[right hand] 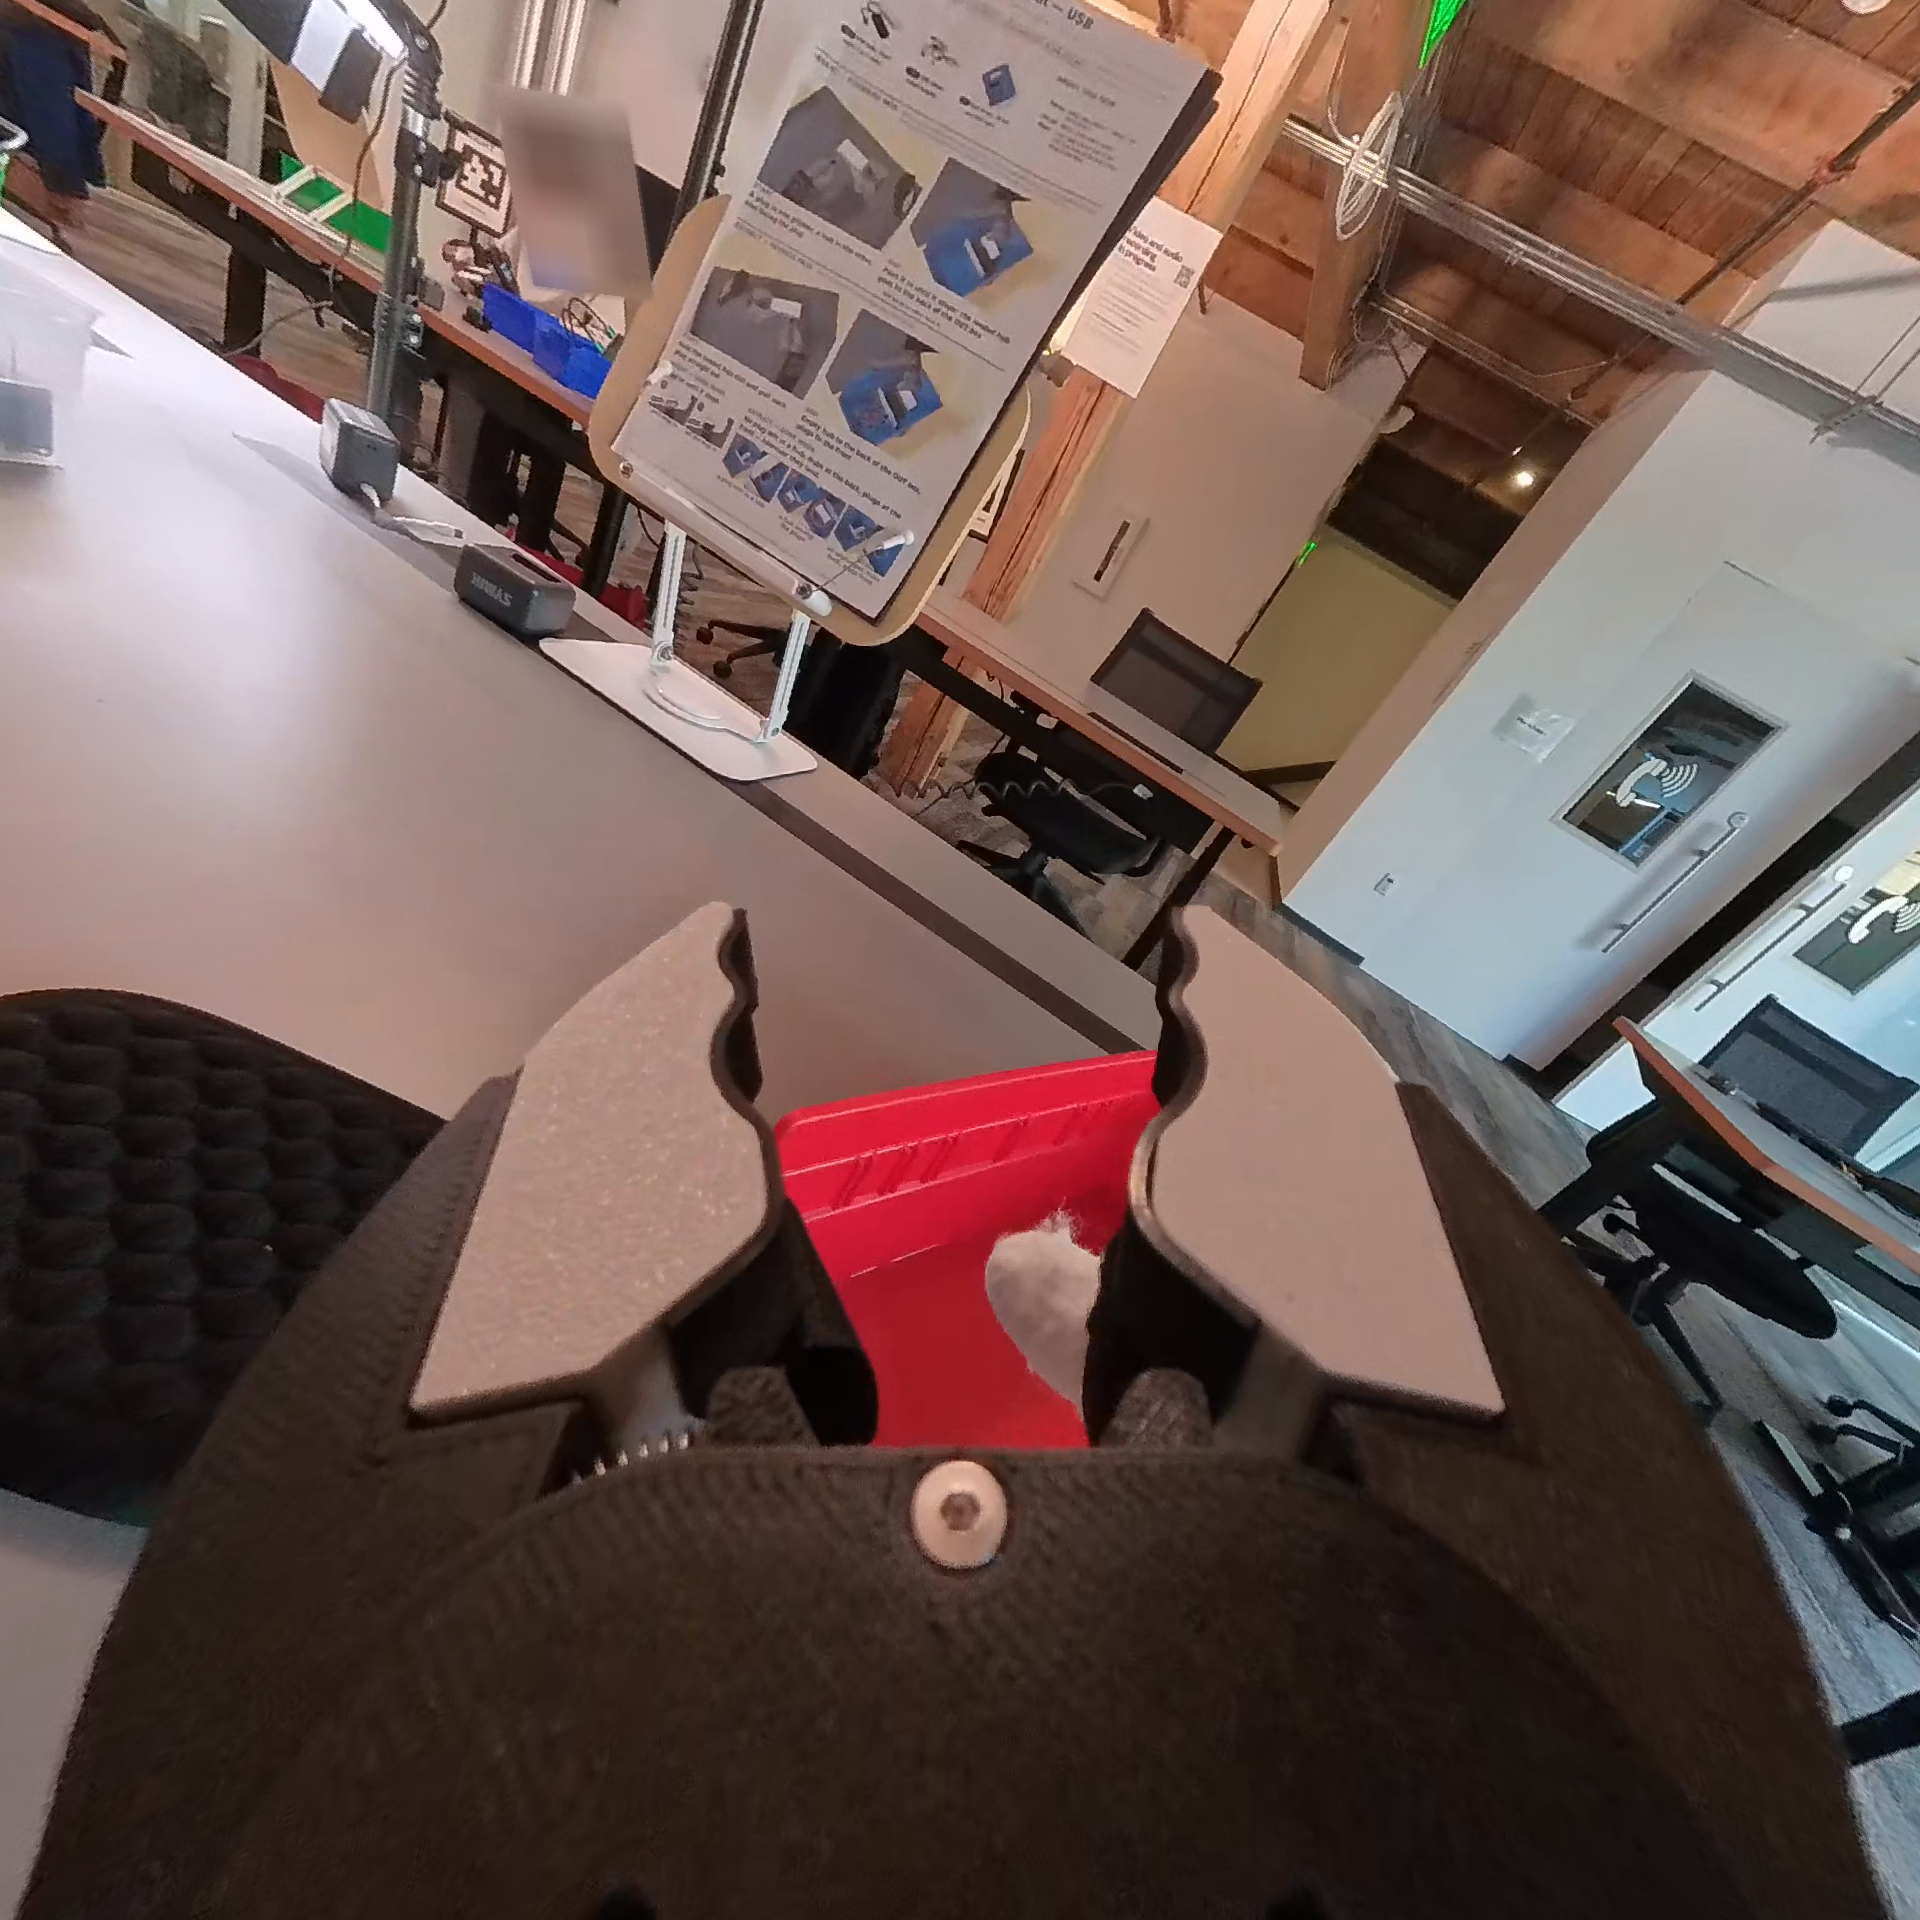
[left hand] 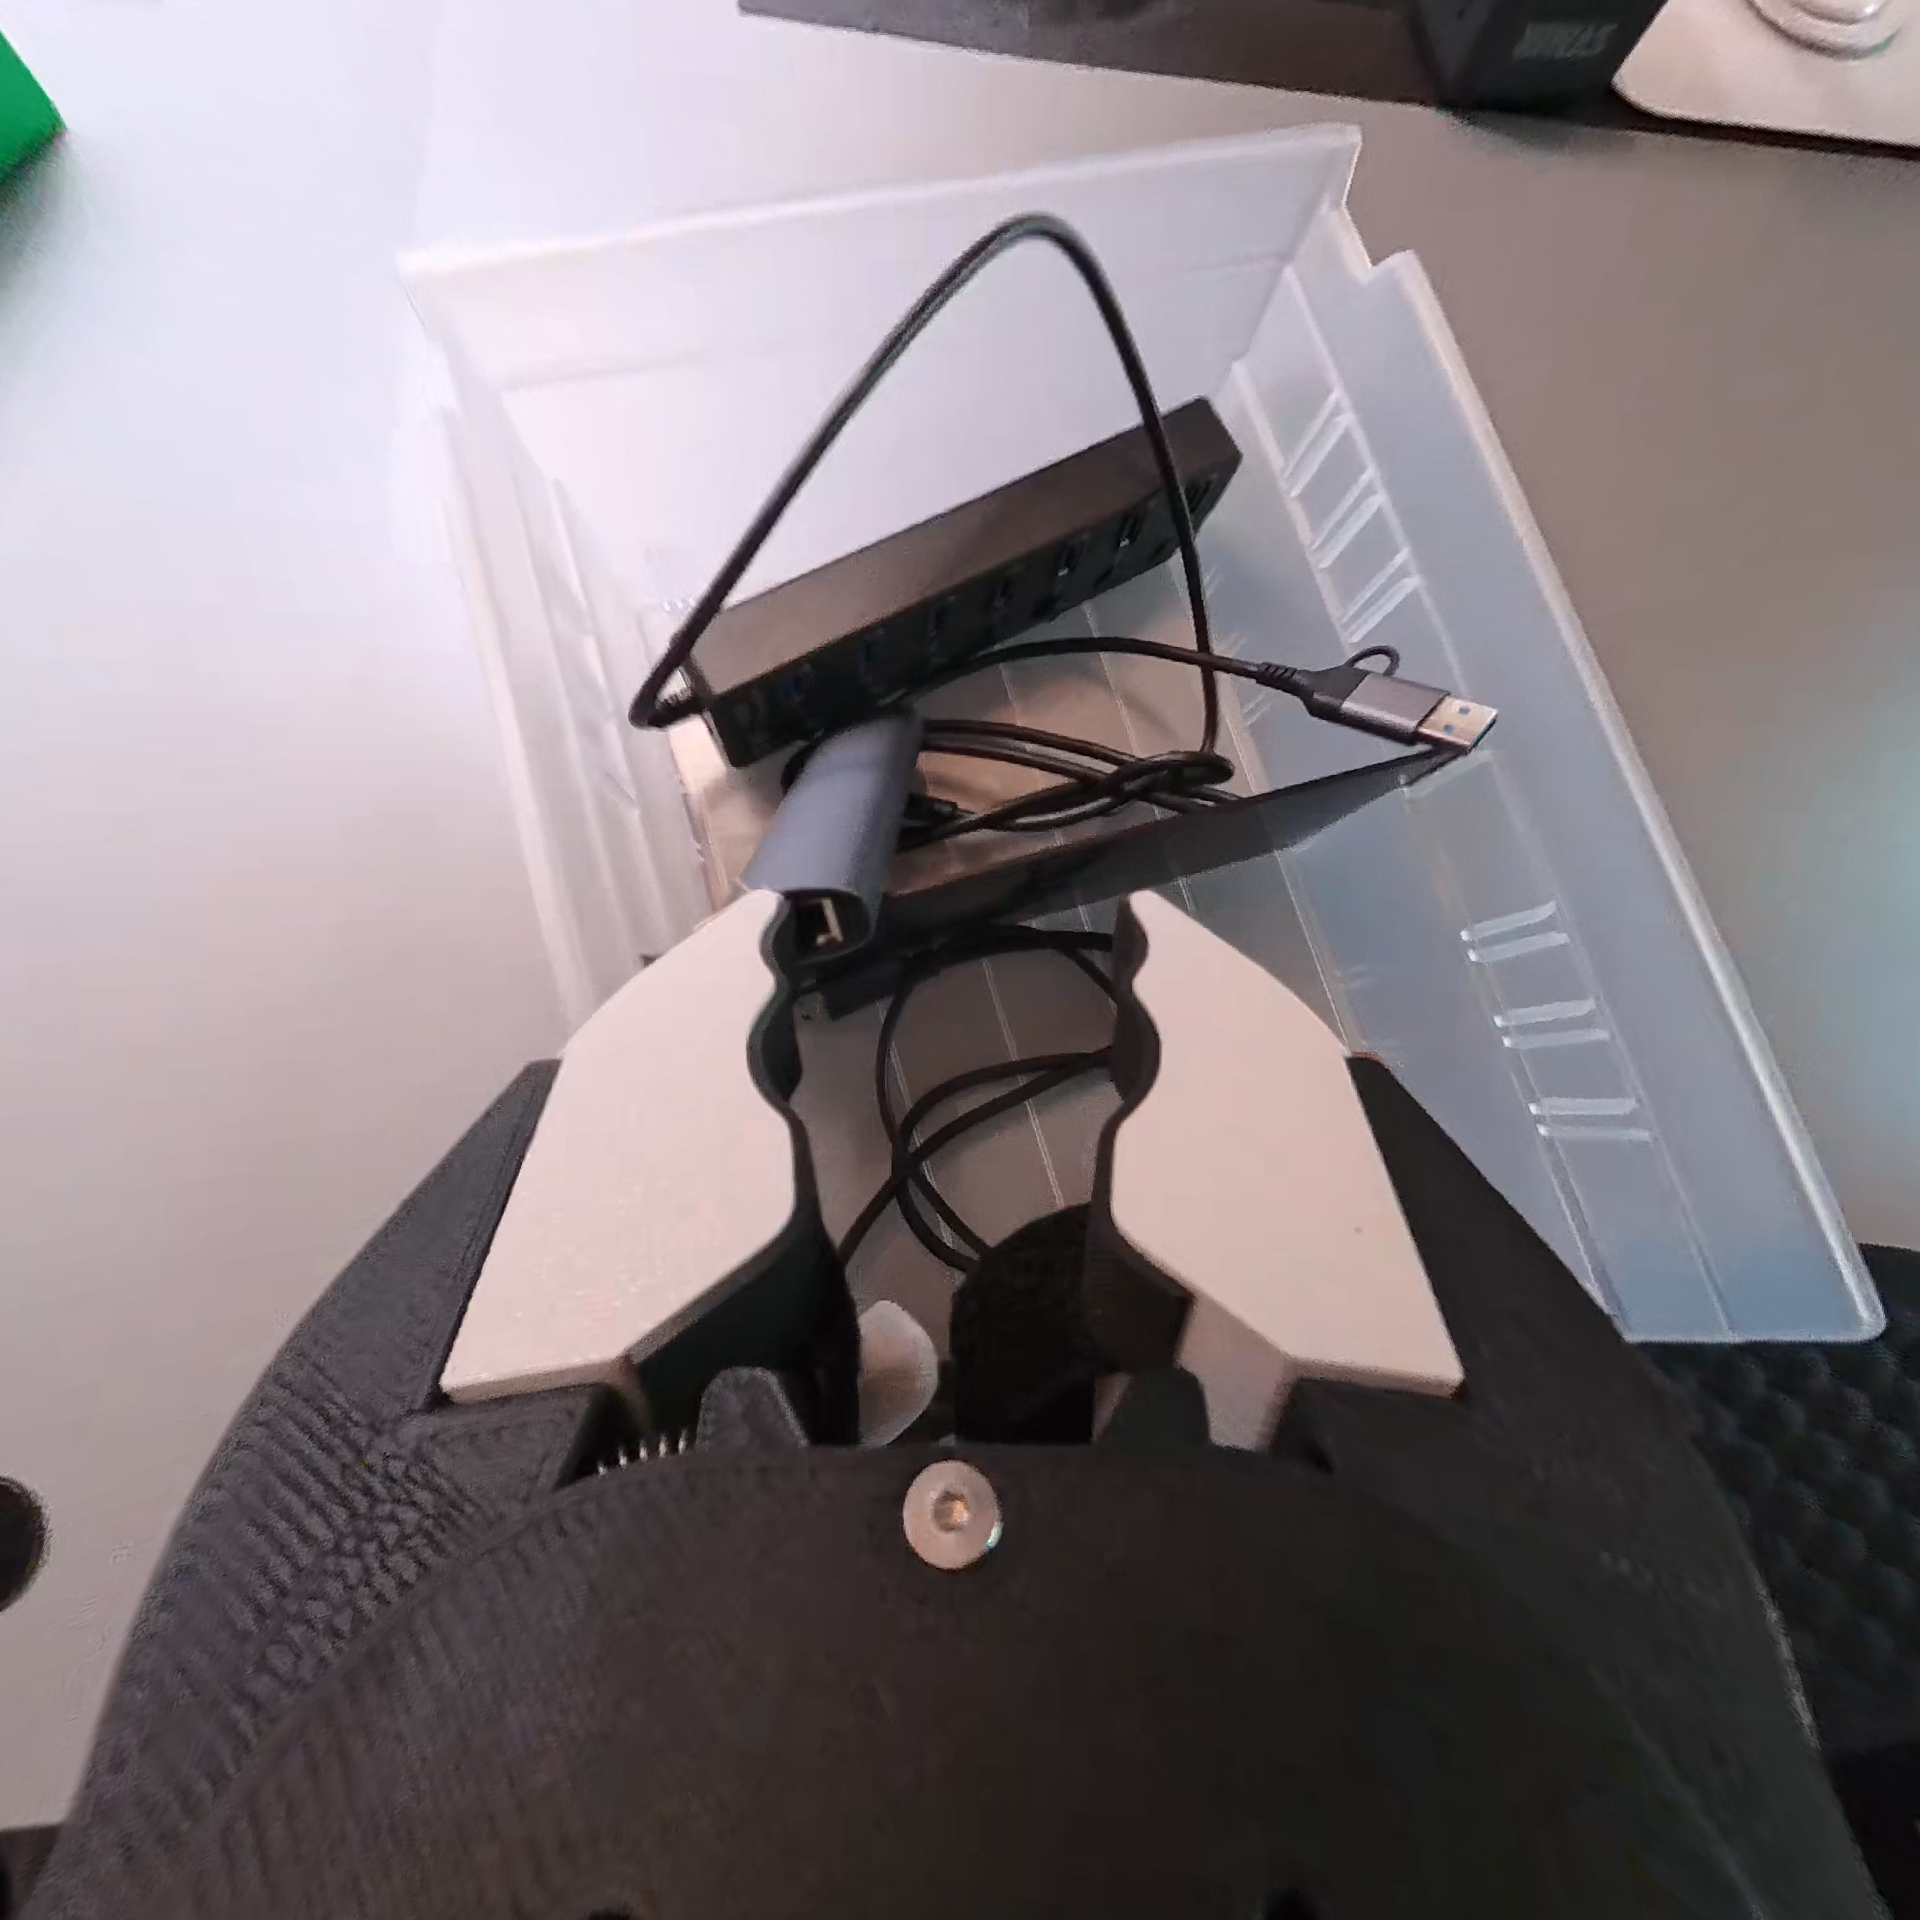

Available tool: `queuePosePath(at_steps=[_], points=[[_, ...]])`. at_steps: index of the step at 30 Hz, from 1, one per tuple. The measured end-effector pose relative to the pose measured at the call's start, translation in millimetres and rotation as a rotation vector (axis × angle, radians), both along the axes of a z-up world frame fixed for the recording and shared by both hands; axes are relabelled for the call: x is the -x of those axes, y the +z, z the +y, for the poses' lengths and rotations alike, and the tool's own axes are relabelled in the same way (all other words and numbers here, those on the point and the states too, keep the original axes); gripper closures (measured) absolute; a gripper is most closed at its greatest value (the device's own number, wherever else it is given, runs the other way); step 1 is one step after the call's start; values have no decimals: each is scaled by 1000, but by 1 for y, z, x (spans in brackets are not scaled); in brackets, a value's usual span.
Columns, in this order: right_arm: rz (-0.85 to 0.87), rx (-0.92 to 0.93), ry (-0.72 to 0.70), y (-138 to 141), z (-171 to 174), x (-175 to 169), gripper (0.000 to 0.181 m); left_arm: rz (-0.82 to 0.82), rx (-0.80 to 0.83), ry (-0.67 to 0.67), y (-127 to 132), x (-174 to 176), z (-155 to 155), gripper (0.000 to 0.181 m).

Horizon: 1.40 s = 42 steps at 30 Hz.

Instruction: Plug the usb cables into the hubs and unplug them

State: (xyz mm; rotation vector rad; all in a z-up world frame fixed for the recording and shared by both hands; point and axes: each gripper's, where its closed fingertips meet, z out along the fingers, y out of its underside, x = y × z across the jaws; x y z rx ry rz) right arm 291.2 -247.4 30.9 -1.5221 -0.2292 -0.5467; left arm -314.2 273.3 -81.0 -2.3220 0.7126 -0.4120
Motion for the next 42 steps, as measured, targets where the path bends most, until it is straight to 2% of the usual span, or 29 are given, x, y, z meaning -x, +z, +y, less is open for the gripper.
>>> queuePosePath(at_steps=[6, 14, 17, 21, 24, 26, 28, 32, 42], points=[[-9, 9, -3, -1, 3, 1, 107, -36, 25, 32, -7, 6, 3, 140], [-10, 16, 1, -3, 6, 1, 108, 3, -38, 113, -1, 21, 13, 131], [-13, 24, 5, -4, 8, 2, 108, -18, -5, 87, -4, 17, 10, 134], [-17, 34, 9, -5, 11, 3, 108, 46, 20, 75, -13, 17, 10, 134], [-19, 36, 10, -5, 11, 4, 108, -81, 22, -5, 0, -2, 0, 141], [-17, 35, 12, -5, 12, 3, 108, -69, 0, 20, 2, 2, 2, 139], [-16, 38, 11, -6, 11, 3, 108, -46, -20, 58, 1, 10, 6, 133], [-14, 37, 11, -6, 11, 3, 109, -46, -24, 109, -2, 19, 11, 132], [-22, 53, 17, -7, 15, 5, 109, 36, 42, 99, -19, 15, 18, 135]])
